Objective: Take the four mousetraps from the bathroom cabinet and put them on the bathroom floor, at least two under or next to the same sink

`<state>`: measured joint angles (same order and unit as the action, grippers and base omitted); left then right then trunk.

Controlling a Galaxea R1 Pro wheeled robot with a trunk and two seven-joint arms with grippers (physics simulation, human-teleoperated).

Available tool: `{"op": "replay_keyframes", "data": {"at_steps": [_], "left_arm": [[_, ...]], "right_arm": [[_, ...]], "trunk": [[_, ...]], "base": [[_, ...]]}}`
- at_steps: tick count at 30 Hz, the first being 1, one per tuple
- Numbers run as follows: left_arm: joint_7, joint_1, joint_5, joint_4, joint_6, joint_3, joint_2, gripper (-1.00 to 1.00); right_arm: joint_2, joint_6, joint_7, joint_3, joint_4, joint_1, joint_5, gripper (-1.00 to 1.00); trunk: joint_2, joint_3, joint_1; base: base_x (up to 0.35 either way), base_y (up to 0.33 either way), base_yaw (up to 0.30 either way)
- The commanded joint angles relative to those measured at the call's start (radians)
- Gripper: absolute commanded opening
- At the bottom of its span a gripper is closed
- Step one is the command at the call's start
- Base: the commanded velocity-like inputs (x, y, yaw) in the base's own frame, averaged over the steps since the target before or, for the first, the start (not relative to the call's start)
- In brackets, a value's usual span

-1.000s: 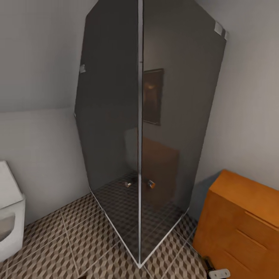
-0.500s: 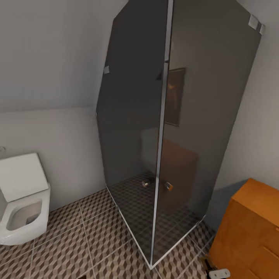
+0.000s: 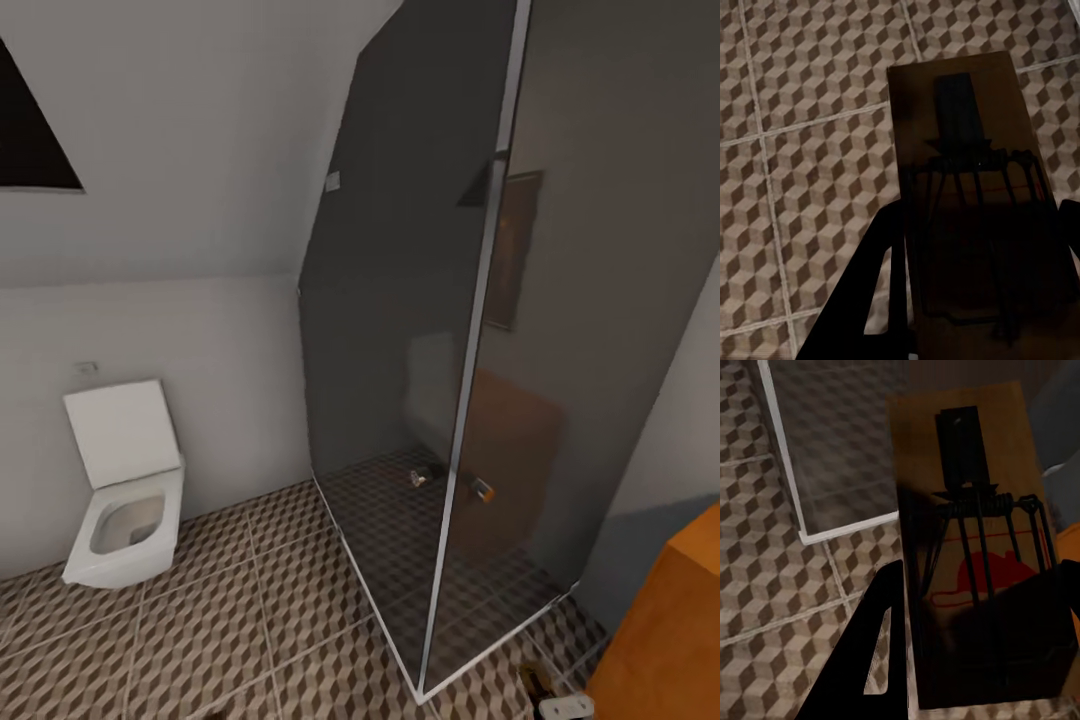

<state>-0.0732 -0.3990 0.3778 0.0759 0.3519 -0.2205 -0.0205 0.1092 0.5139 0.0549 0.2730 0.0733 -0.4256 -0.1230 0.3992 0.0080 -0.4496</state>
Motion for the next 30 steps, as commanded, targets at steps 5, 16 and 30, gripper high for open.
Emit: {"op": "replay_keyframes", "data": {"at_steps": [5,16,30], "left_arm": [[-0.003,-0.001,0.002,0.004,0.006,-0.008,0.002,-1.00],[-0.002,-0.001,0.002,0.004,0.007,-0.008,0.000,-1.00],[-0.002,-0.001,0.002,0.004,0.007,-0.009,0.003,-1.00]], "right_arm": [[0.000,0.006,-0.004,0.009,0.003,-0.001,-0.012,-1.00],[0.000,0.006,-0.004,0.009,0.003,-0.001,-0.012,-1.00],[0.000,0.006,-0.004,0.009,0.003,-0.001,-0.012,-1.00]], "trunk": [[0.001,0.000,0.000],[0.001,0.000,0.000],[0.001,0.000,0.000]], "base": [[0.000,0.000,0.297],[0.000,0.000,0.298],[0.000,0.000,0.297]]}}
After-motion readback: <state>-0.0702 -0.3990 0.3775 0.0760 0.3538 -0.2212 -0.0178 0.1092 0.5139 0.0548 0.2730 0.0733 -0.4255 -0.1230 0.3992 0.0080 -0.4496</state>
